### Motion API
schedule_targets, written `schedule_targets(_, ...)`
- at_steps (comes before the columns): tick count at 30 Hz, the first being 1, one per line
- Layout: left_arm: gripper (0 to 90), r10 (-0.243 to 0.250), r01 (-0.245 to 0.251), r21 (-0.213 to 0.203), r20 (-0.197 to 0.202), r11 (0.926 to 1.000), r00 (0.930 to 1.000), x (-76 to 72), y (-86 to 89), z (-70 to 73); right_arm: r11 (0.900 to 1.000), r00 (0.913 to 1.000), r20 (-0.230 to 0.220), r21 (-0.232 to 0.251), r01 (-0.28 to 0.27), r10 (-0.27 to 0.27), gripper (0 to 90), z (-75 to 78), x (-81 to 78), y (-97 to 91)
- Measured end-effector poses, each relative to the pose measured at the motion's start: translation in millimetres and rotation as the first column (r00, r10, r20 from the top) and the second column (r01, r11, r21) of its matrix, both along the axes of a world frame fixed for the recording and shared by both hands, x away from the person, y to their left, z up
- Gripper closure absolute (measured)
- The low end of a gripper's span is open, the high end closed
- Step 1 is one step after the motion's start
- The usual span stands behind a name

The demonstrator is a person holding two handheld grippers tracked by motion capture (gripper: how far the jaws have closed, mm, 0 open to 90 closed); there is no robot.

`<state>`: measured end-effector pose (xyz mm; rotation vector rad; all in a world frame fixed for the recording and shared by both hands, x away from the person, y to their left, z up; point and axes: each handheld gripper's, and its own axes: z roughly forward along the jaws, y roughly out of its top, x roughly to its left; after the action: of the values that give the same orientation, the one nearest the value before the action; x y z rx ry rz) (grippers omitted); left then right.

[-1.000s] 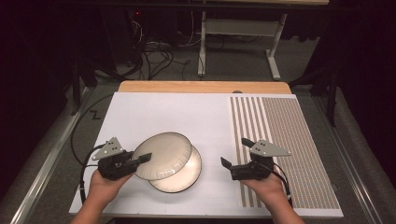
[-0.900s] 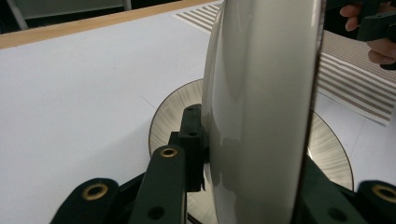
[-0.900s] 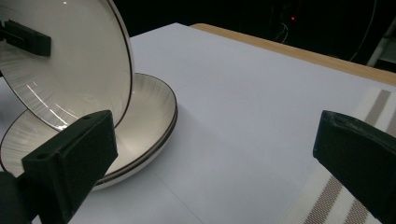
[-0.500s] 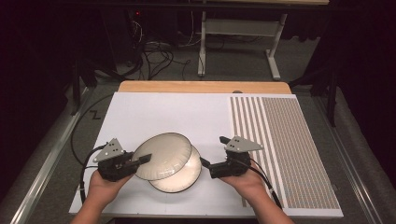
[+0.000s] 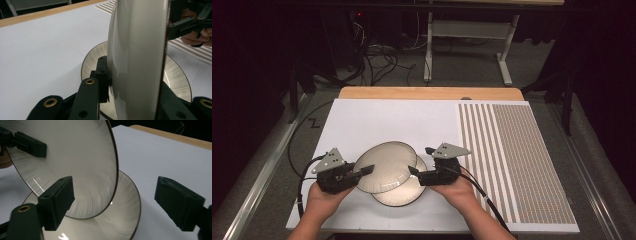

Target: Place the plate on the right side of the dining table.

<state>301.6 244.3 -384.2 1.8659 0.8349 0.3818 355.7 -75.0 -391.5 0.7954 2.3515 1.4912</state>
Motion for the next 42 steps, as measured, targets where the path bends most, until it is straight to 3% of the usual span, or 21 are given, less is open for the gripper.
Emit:
schedule_targets(1,73.6,0.002,-0.002,-0.001,-0.002,1.0000,1.0000,0.1,0.1,-0.1,1.0000,0.9997,-0.025,0.007,-0.006,0.007,33.0,-2.8,3.1,5.4)
schedule_targets(2,73.6,0.004,-0.004,-0.004,-0.005,1.0000,1.0000,0.3,0.3,-0.3,1.0000,0.9997,-0.025,0.007,-0.006,0.007,33.0,-2.8,3.1,5.4)
schedule_targets(4,73.6,0.007,-0.007,-0.008,-0.010,0.9999,0.9999,0.6,0.6,-0.7,0.9999,0.9990,-0.045,0.015,-0.007,0.008,50.2,-6.3,8.3,12.0)
schedule_targets(10,74.2,0.022,-0.023,-0.039,-0.043,0.9990,0.9989,2.1,1.8,-1.8,0.9978,0.9960,-0.088,0.066,-0.007,0.013,81.9,-8.3,15.8,14.0)
schedule_targets(13,74.6,0.016,-0.020,-0.060,-0.064,0.9980,0.9978,1.2,2.2,-0.6,0.9971,0.9954,-0.094,0.075,-0.010,0.017,83.9,-5.4,15.4,11.6)
schedule_targets(16,74.7,-0.002,-0.007,-0.111,-0.086,0.9938,0.9963,-0.9,0.8,3.6,0.9964,0.9960,-0.083,0.081,-0.024,0.031,85.4,2.2,11.0,5.7)
schedule_targets(18,74.7,-0.016,0.004,-0.142,-0.085,0.9899,0.9962,-1.8,-4.3,9.1,0.9947,0.9974,-0.061,0.097,-0.032,0.038,86.3,13.1,6.5,-3.1)
schedule_targets(20,74.7,-0.033,0.022,-0.150,-0.077,0.9884,0.9965,-1.1,-15.4,16.8,0.9950,0.9993,-0.023,0.097,-0.026,0.029,86.7,28.0,1.3,-19.2)
schedule_targets(21,74.7,-0.037,0.026,-0.148,-0.075,0.9887,0.9965,-0.3,-20.1,19.3,0.9950,0.9993,-0.023,0.097,-0.026,0.029,86.7,28.0,1.3,-19.2)
schedule_targets(23,74.6,-0.050,0.040,-0.136,-0.075,0.9899,0.9959,3.8,-36.5,25.8,0.9960,0.9999,0.000,0.088,-0.015,0.015,86.7,35.0,-0.8,-30.6)
schedule_targets(24,74.1,-0.060,0.050,-0.122,-0.081,0.9913,0.9949,8.3,-50.9,29.7,0.9966,0.9999,0.014,0.083,0.005,-0.006,86.7,40.5,-2.2,-45.3)
schedule_targets(25,74.0,-0.060,0.050,-0.122,-0.081,0.9913,0.9949,8.3,-50.9,29.7,0.9966,0.9999,0.014,0.083,0.005,-0.006,86.7,40.5,-2.2,-45.3)
schedule_targets(26,73.7,-0.068,0.059,-0.114,-0.084,0.9917,0.9941,12.2,-61.7,31.7,0.9964,0.9992,0.021,0.078,0.033,-0.034,86.7,44.1,-3.4,-63.6)
schedule_targets(28,73.5,-0.080,0.070,-0.109,-0.094,0.9916,0.9923,18.8,-77.1,33.3,0.9961,0.9987,0.022,0.077,0.043,-0.045,86.8,44.9,-3.7,-70.0)
schedule_targets(31,72.5,-0.105,0.095,-0.095,-0.116,0.9910,0.9876,32.3,-103.9,34.5,0.9932,0.9955,0.022,0.073,0.090,-0.092,87.0,46.9,-4.8,-95.7)
schedule_targets(33,71.7,-0.128,0.116,-0.095,-0.130,0.9886,0.9832,41.6,-121.3,34.6,0.9883,0.9901,0.027,0.070,0.135,-0.137,87.3,47.7,-6.3,-121.7)
schedule_targets(36,71.1,-0.155,0.143,-0.084,-0.154,0.9861,0.9759,56.4,-150.6,34.1,0.9836,0.9853,0.026,0.070,0.166,-0.169,87.3,47.5,-6.7,-138.4)
schedule_targets(38,69.7,-0.172,0.162,-0.074,-0.165,0.9841,0.9713,64.8,-166.7,32.6,0.9746,0.9756,0.026,0.059,0.216,-0.218,87.5,46.4,-7.7,-162.2)
schedule_targets(39,69.7,-0.183,0.172,-0.074,-0.175,0.9823,0.9674,70.1,-175.6,31.4,0.9746,0.9756,0.026,0.059,0.216,-0.218,87.5,46.4,-7.7,-162.2)
schedule_targets(42,68.9,-0.209,0.200,-0.065,-0.192,0.9777,0.9590,83.8,-202.9,28.4,0.9627,0.9633,0.022,0.047,0.266,-0.268,87.6,44.2,-7.8,-185.5)
